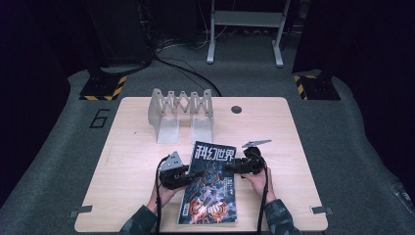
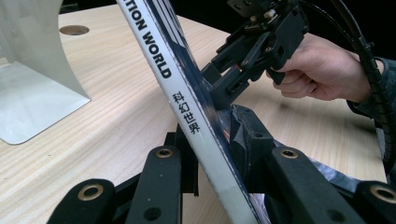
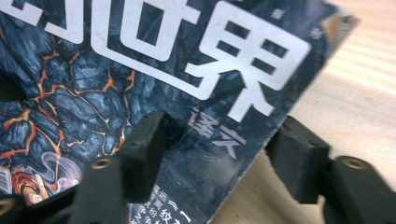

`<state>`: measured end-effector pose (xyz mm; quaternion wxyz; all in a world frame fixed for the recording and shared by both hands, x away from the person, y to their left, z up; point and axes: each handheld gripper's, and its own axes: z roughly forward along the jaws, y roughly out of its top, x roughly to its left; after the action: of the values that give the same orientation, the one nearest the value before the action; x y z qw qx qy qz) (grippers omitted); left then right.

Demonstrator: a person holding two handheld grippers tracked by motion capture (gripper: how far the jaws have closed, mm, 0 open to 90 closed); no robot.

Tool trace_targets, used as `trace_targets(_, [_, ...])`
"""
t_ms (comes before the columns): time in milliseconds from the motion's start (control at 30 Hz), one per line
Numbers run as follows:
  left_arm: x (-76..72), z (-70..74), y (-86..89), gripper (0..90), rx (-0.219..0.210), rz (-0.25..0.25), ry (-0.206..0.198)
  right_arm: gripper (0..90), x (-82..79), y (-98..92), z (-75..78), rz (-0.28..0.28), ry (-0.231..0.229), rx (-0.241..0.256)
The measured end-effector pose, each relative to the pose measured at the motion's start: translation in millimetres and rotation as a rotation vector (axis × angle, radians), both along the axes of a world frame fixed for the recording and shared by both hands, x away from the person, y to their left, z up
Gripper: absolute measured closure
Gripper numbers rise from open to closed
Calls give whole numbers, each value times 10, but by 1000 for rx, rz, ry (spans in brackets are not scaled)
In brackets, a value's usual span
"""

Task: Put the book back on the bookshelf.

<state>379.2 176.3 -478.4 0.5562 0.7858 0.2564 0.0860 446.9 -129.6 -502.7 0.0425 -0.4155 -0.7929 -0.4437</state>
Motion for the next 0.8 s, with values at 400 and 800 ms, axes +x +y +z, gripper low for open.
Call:
trace_targets(400, [64,150,74,733,17,-34,59,610,-79,-65,185,-41,-43,23])
trace_targets(800, [132,335,102,736,105,-58,103,705,-154,-50,390,-45,-115,4])
